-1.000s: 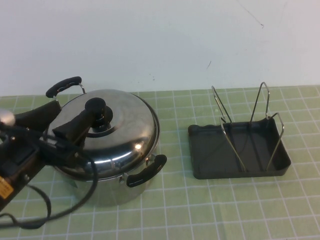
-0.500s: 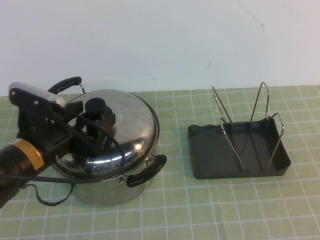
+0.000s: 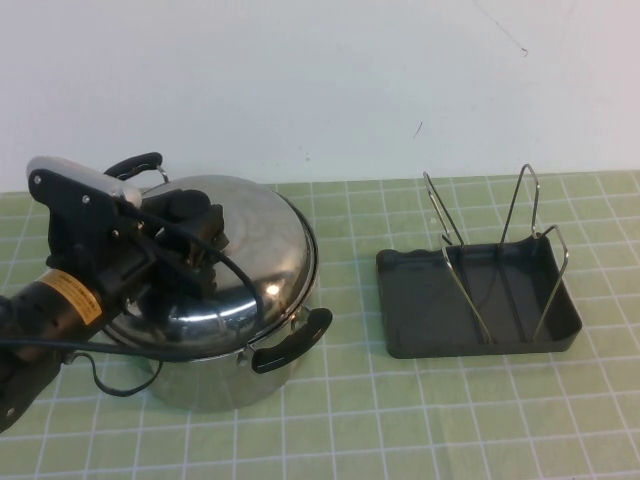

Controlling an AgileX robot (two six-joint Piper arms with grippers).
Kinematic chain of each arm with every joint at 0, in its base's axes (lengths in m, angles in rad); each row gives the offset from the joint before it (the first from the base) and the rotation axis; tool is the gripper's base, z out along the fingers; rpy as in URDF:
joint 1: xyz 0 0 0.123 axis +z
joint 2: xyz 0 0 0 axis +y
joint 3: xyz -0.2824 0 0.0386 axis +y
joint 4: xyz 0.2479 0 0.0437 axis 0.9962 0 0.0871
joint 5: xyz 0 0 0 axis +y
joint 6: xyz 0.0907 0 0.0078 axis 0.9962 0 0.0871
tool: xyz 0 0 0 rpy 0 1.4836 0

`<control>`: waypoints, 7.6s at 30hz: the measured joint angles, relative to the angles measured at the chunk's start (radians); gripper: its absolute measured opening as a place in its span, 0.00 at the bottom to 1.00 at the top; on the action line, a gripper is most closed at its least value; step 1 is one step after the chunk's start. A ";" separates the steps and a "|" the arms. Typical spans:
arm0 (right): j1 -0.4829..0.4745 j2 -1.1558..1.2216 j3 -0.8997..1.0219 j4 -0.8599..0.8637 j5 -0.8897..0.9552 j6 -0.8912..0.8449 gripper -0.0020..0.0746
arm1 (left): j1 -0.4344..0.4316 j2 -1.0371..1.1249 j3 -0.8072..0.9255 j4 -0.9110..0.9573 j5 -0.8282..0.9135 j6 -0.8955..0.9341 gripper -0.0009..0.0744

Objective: Put pot lid on rack

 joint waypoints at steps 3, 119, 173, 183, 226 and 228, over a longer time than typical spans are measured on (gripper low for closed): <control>0.000 0.000 0.000 0.000 -0.005 0.000 0.02 | 0.000 0.004 0.000 -0.007 -0.085 0.009 0.45; 0.005 1.121 -0.450 -0.602 -0.461 0.898 0.12 | -0.286 -0.784 0.104 1.232 0.475 -1.225 0.01; -0.004 0.437 -0.457 -0.949 0.164 0.771 0.06 | -0.286 -0.792 0.100 0.655 1.548 -0.679 0.01; -0.004 0.358 -0.457 -0.112 0.521 -0.265 0.03 | -0.286 -0.924 0.099 0.136 1.361 -0.365 0.01; -0.004 -0.142 -0.071 0.152 0.642 -0.304 0.02 | -0.286 -1.190 0.399 0.096 0.973 -0.456 0.01; -0.004 -0.142 -0.071 0.152 0.642 -0.302 0.02 | -0.286 -1.190 0.399 0.098 0.973 -0.456 0.01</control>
